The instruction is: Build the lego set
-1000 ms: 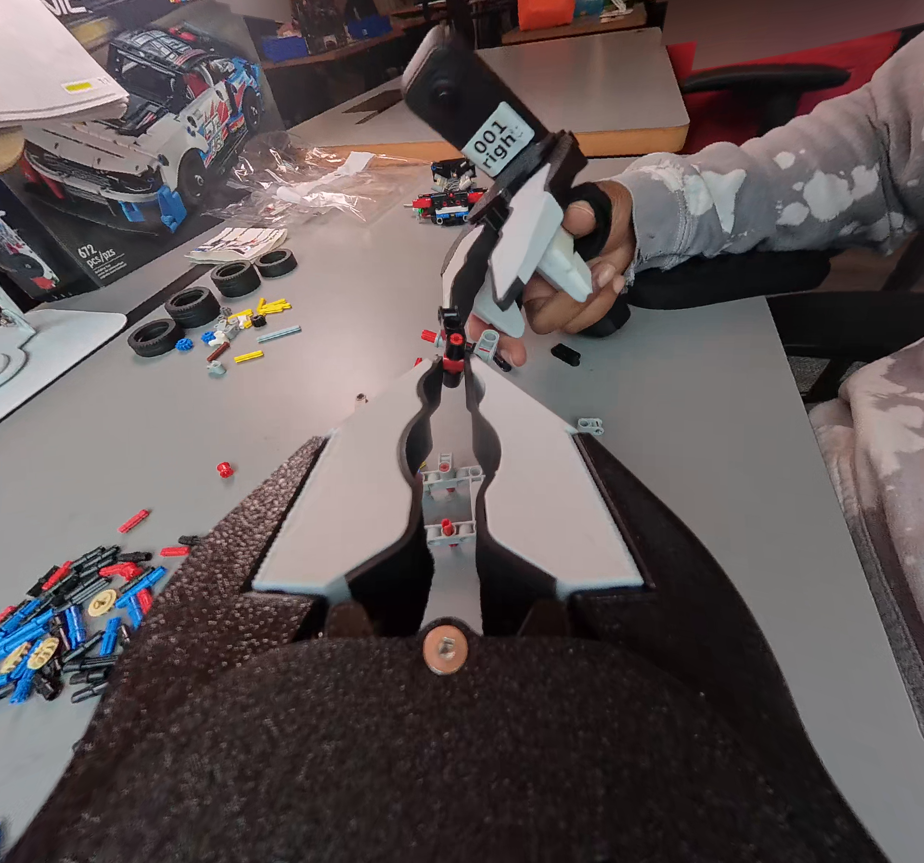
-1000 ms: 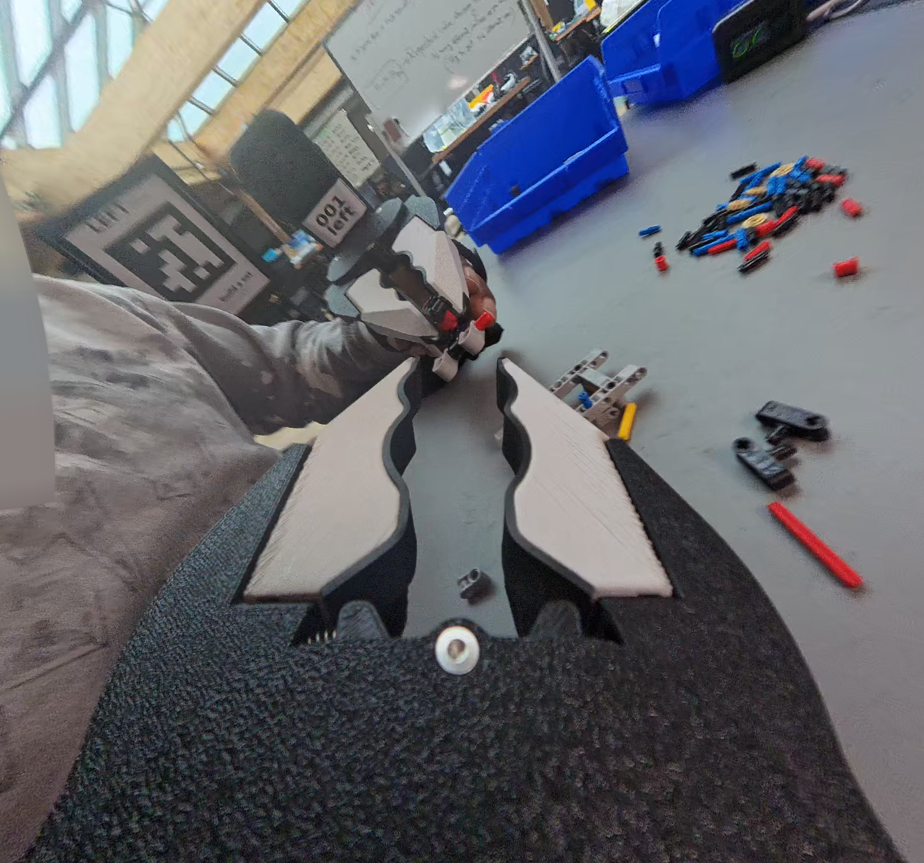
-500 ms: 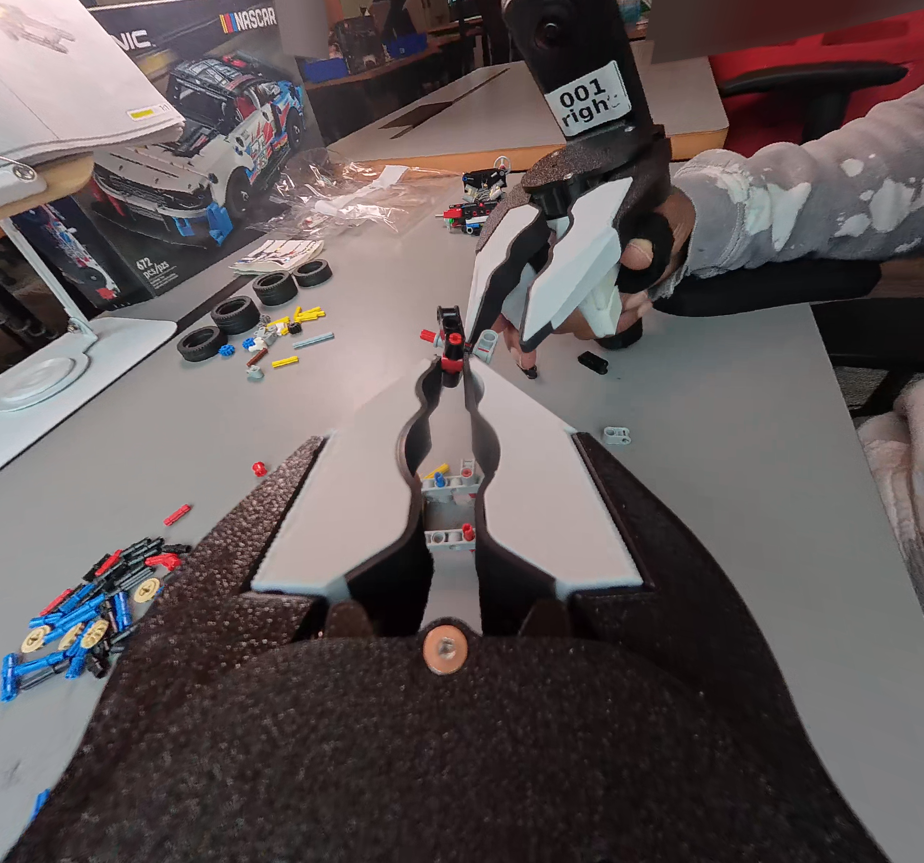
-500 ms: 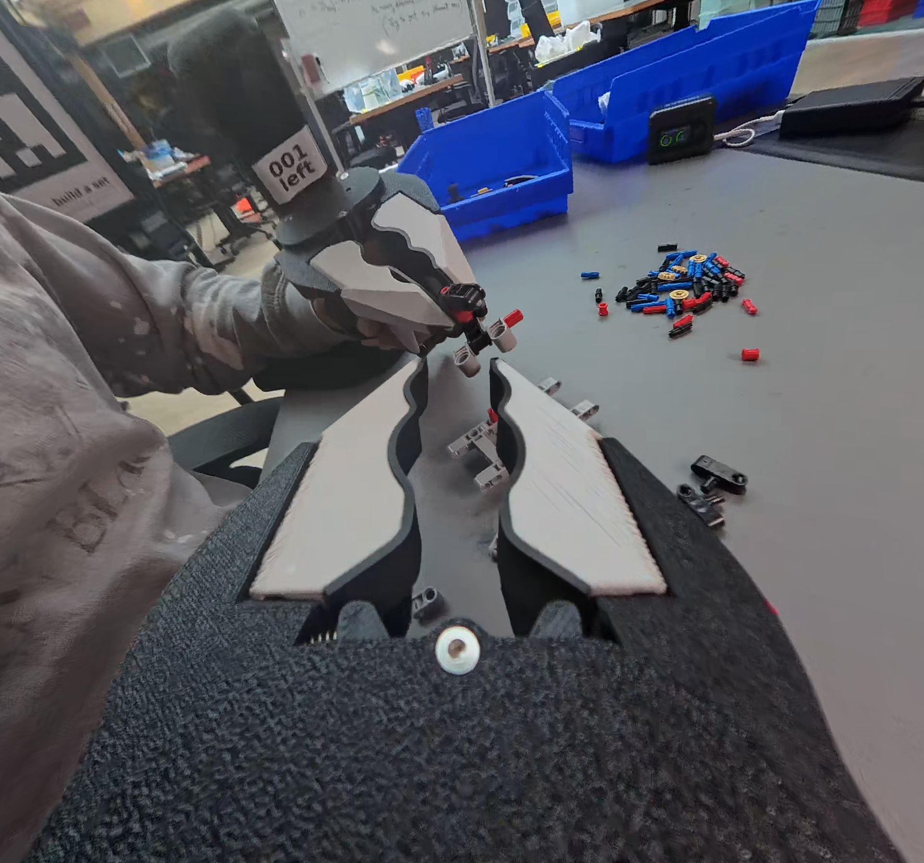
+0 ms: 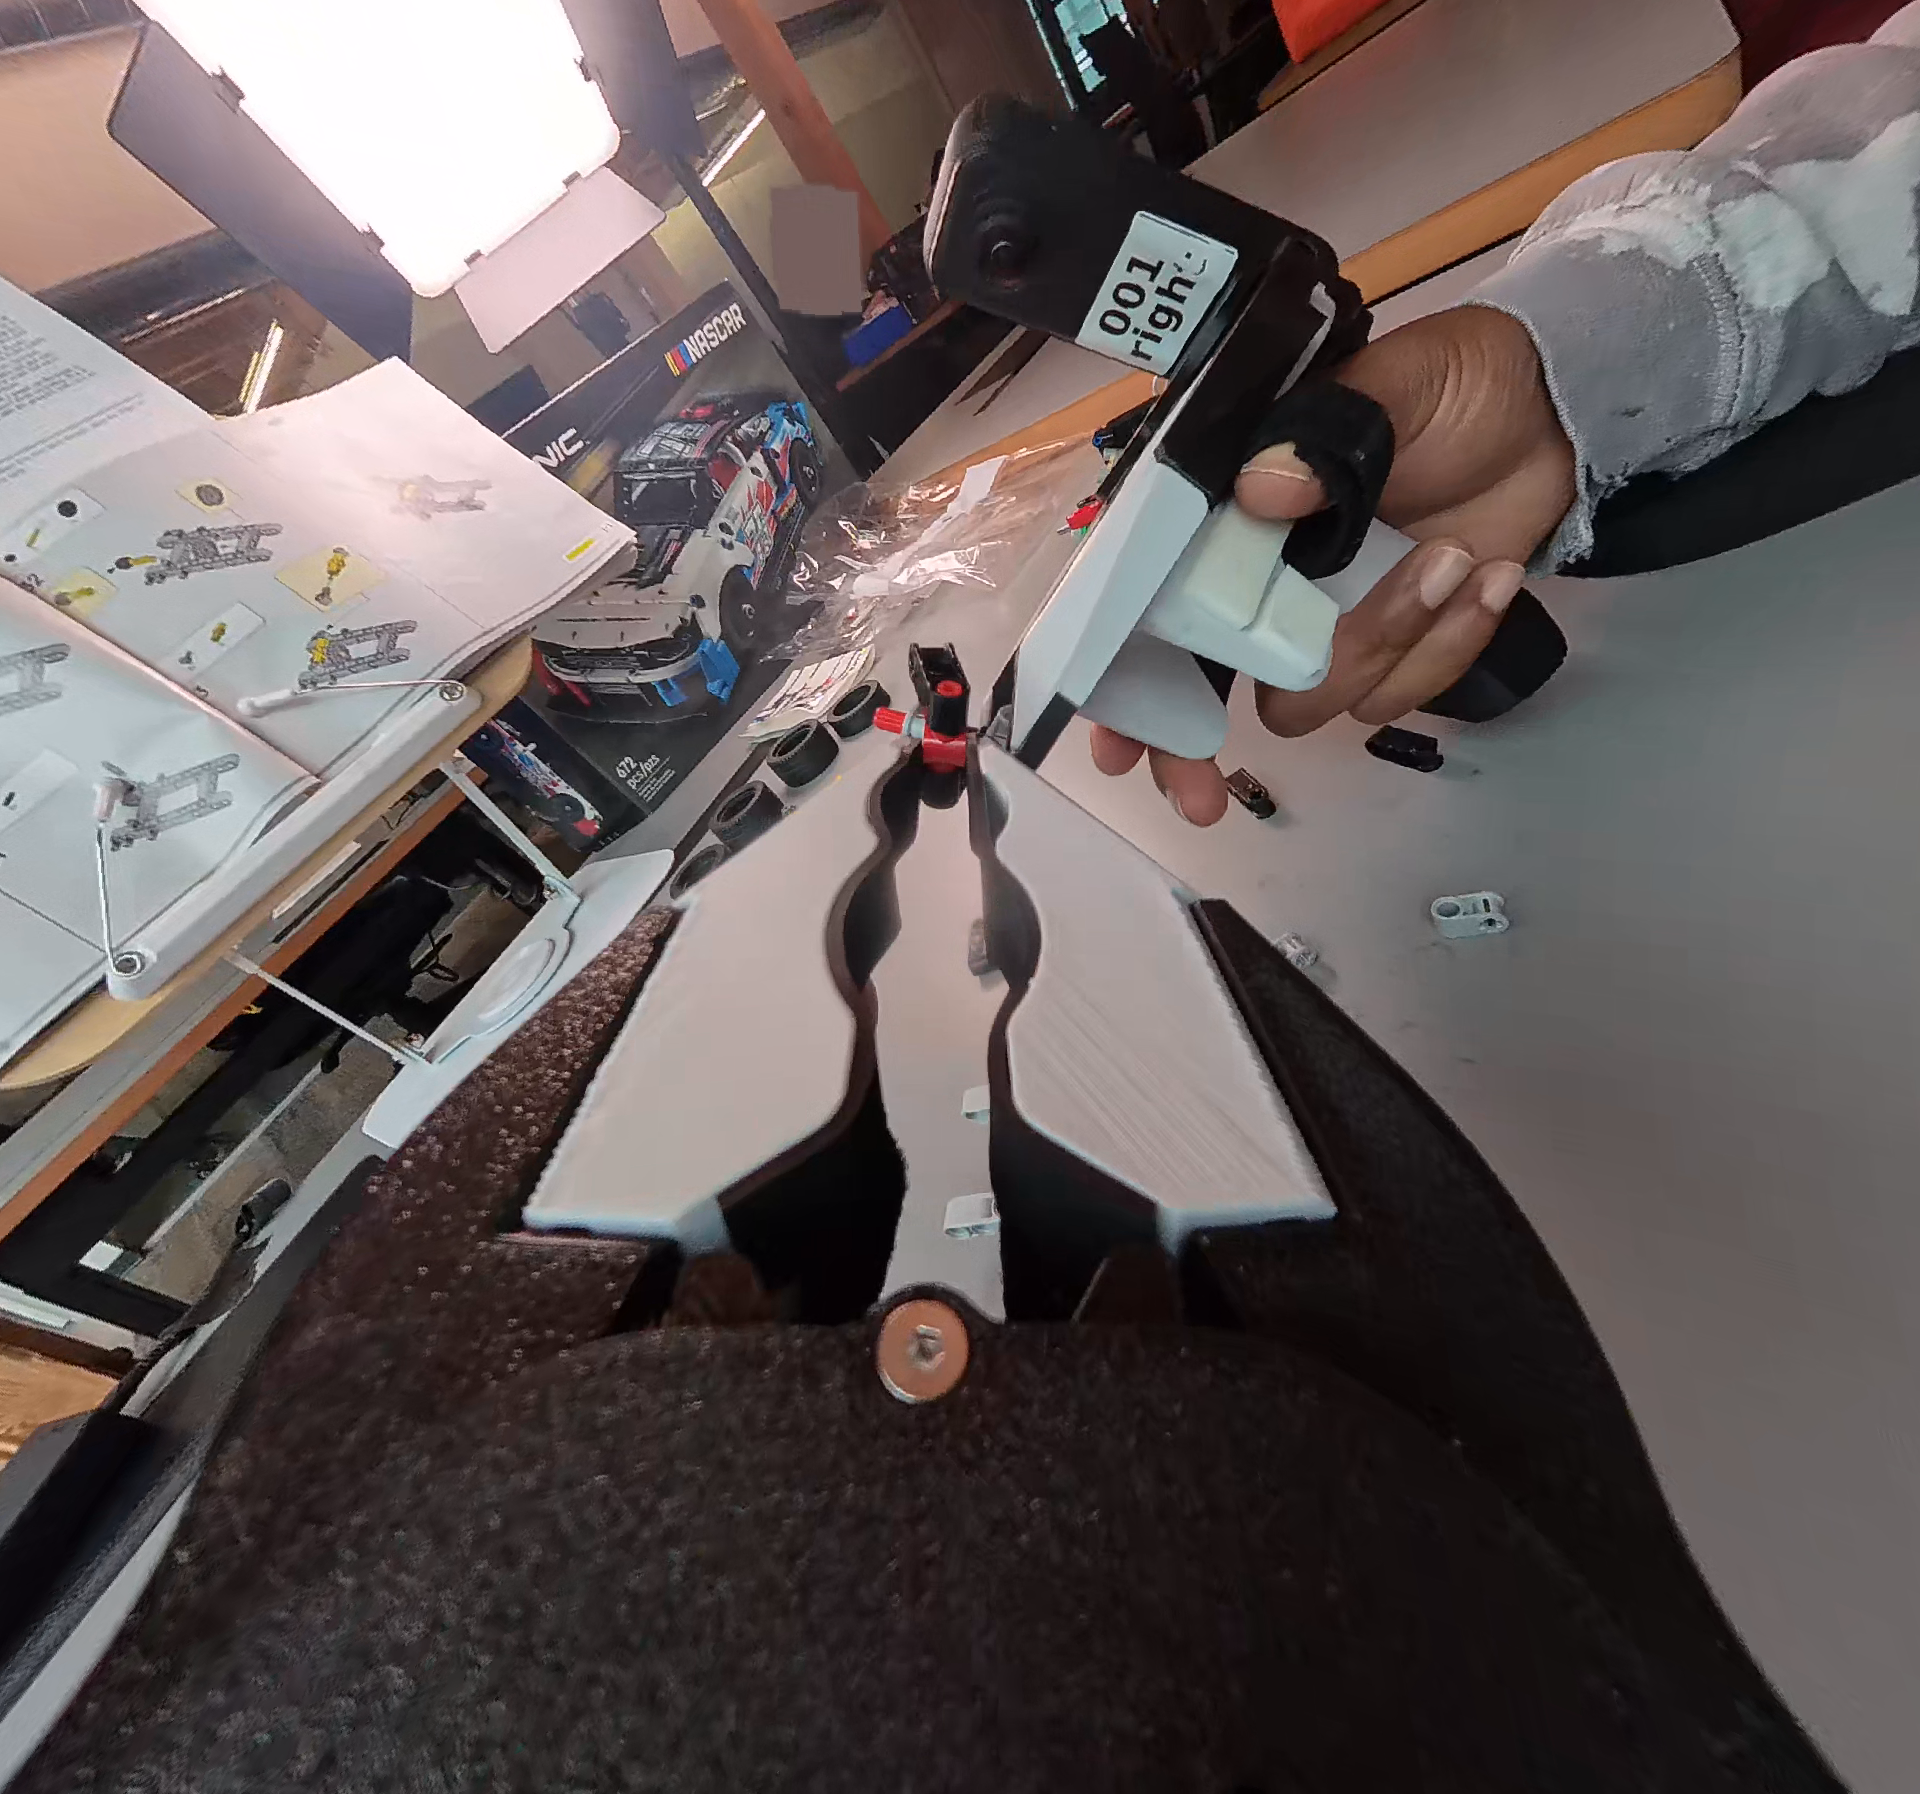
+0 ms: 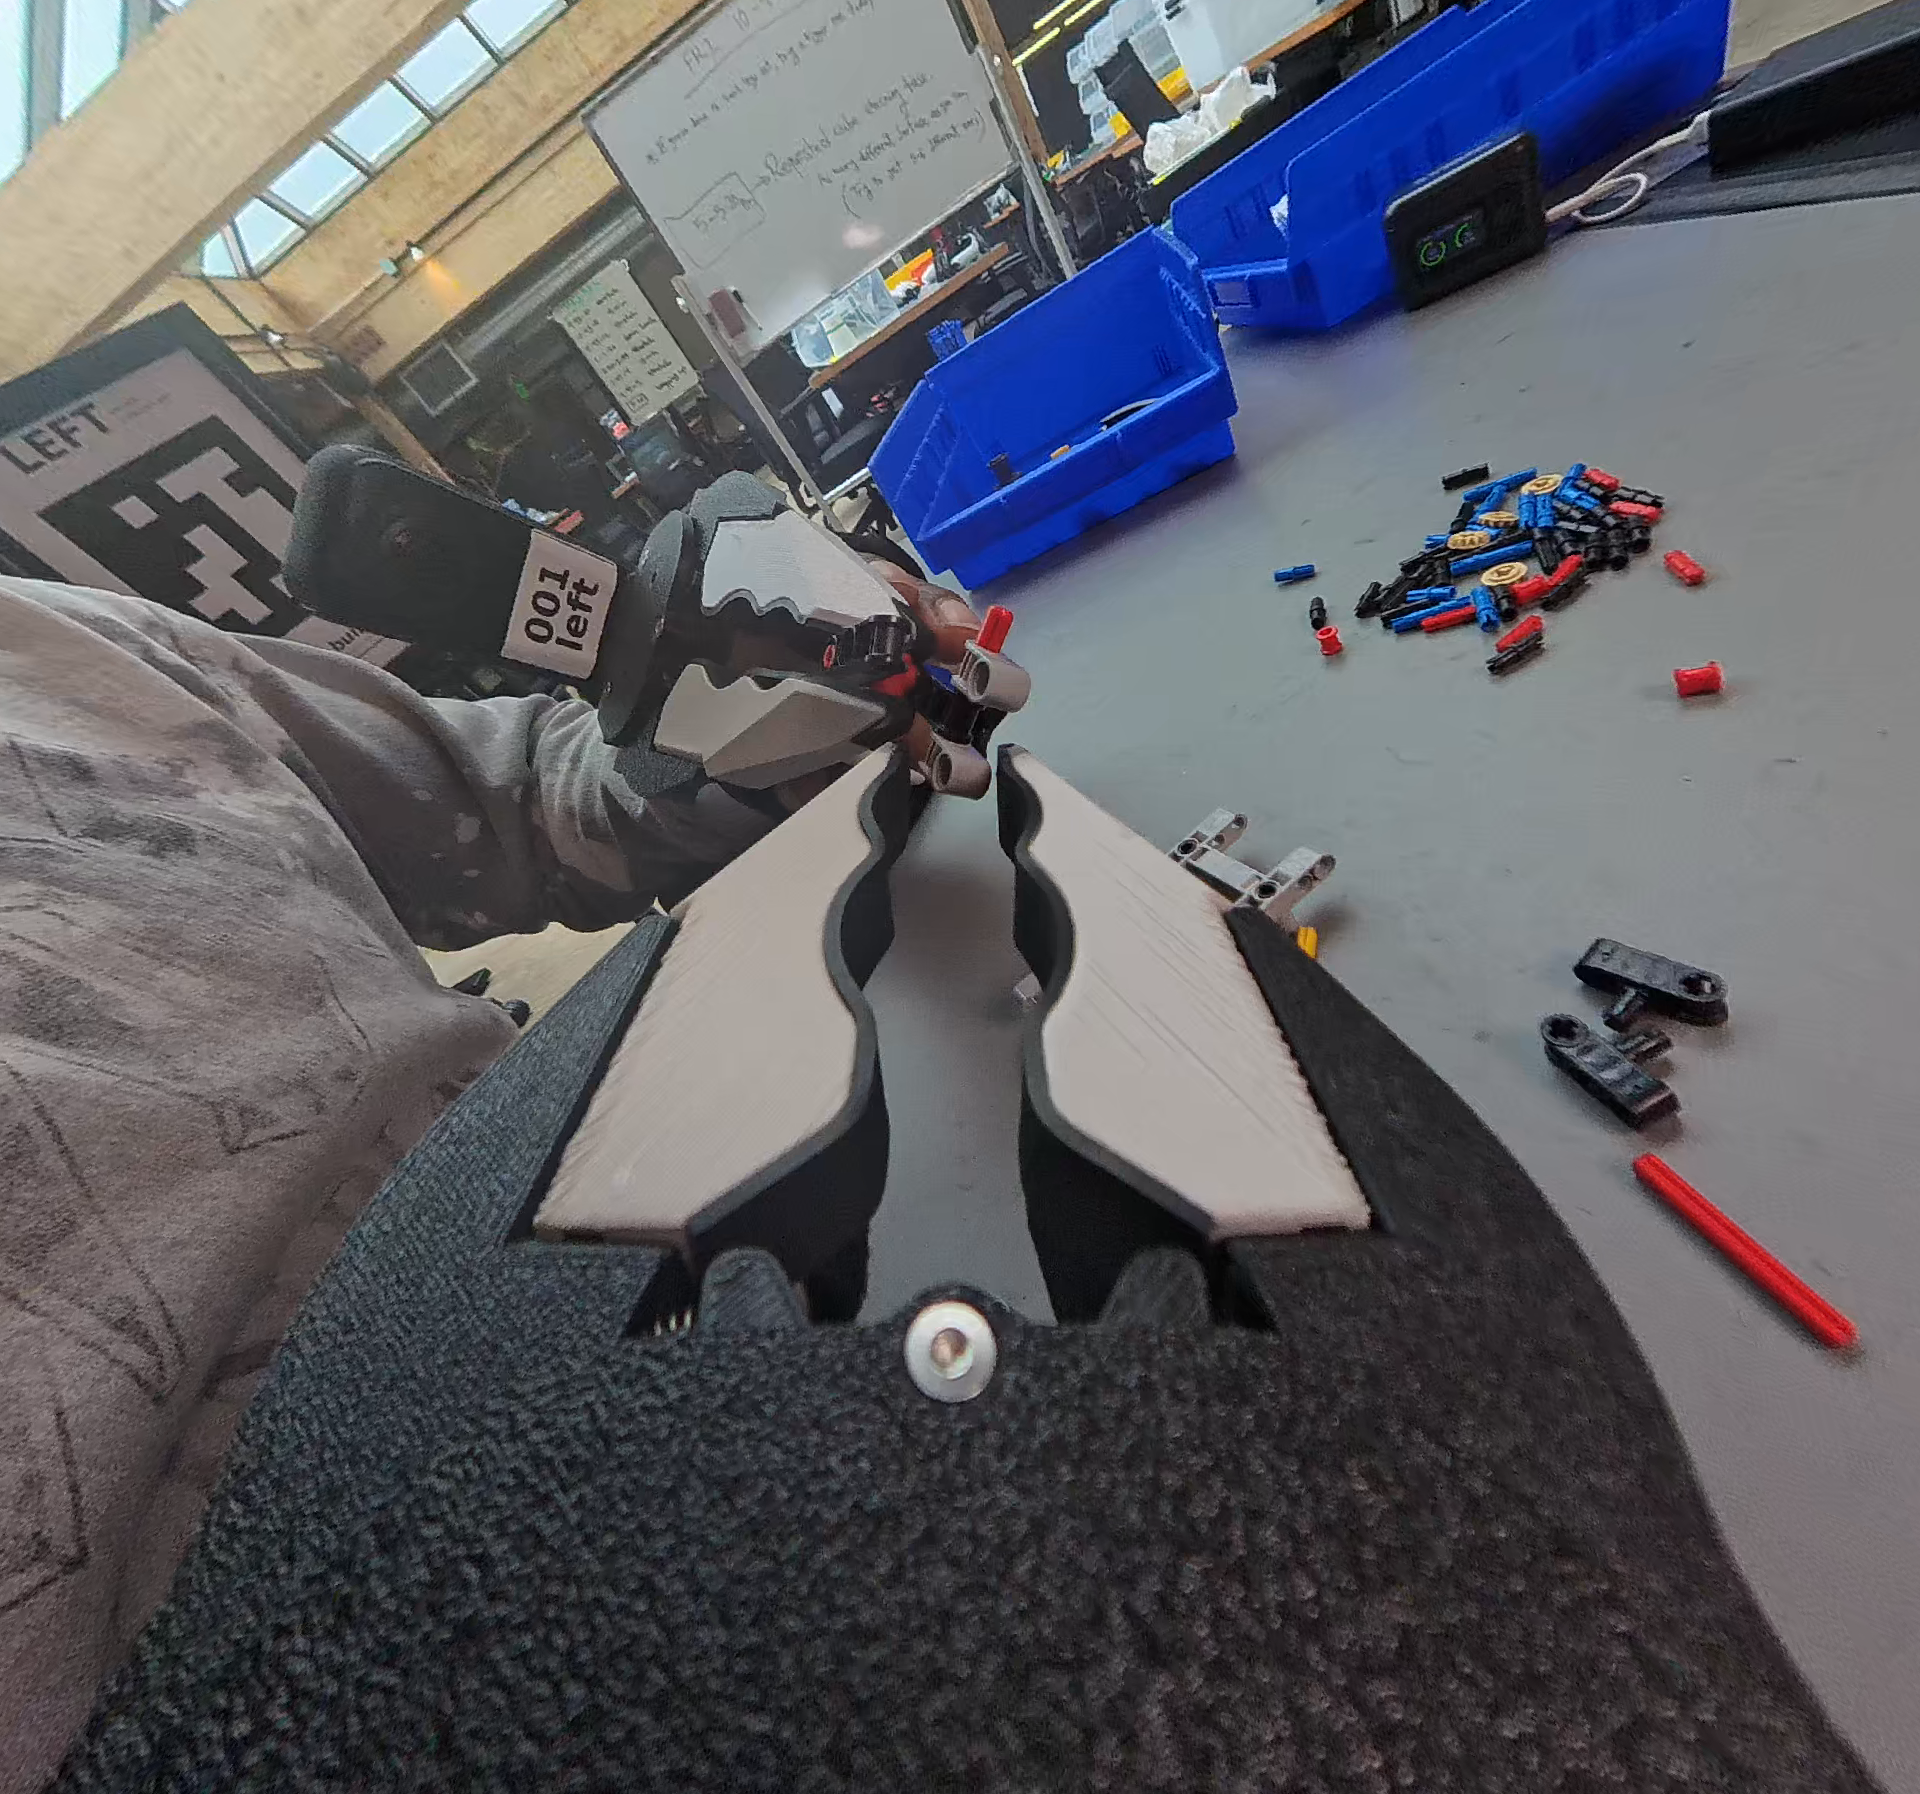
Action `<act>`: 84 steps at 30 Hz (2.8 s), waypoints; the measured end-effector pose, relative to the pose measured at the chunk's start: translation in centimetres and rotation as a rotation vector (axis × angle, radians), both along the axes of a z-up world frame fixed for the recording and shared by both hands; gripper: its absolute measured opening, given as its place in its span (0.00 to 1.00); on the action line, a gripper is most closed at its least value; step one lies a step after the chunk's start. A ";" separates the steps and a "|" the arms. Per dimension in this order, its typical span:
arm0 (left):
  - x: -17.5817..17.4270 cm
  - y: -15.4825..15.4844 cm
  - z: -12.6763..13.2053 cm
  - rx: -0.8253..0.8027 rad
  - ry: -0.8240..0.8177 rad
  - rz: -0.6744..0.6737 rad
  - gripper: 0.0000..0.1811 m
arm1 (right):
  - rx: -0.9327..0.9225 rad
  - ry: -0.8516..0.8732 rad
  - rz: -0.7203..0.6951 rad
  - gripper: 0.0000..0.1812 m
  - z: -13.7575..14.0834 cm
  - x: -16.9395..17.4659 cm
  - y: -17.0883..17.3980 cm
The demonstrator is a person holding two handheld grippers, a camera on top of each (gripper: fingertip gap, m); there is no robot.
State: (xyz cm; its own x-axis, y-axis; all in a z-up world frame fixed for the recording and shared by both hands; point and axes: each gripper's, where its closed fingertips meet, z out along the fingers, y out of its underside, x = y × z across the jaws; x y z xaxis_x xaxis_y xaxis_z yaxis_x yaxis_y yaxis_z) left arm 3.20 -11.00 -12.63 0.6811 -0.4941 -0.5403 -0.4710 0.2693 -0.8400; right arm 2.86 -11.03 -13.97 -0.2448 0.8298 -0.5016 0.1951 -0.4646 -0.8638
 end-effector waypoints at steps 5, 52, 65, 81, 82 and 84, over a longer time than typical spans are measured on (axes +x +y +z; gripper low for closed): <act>0.1 -0.1 -0.3 -0.024 -0.005 -0.020 0.06 | 0.034 0.025 0.006 0.06 0.3 0.1 0.0; -1.1 0.4 -0.8 -0.534 -0.482 -0.220 0.04 | 0.581 -0.022 -0.126 0.20 -0.2 0.9 1.4; 1.3 -2.0 0.5 -0.680 -0.633 -0.461 0.04 | 0.407 0.129 0.079 0.09 1.6 1.2 -2.3; 1.2 -2.0 -0.3 -0.699 -0.542 -0.421 0.03 | 0.555 0.060 0.065 0.04 0.1 0.9 -2.3; 1.1 -2.0 -0.1 -0.697 -0.547 -0.427 0.03 | 0.547 0.067 0.064 0.04 0.4 1.0 -2.3; 1.1 -2.0 0.2 -0.697 -0.549 -0.435 0.03 | 0.527 0.083 0.061 0.04 0.7 0.9 -2.2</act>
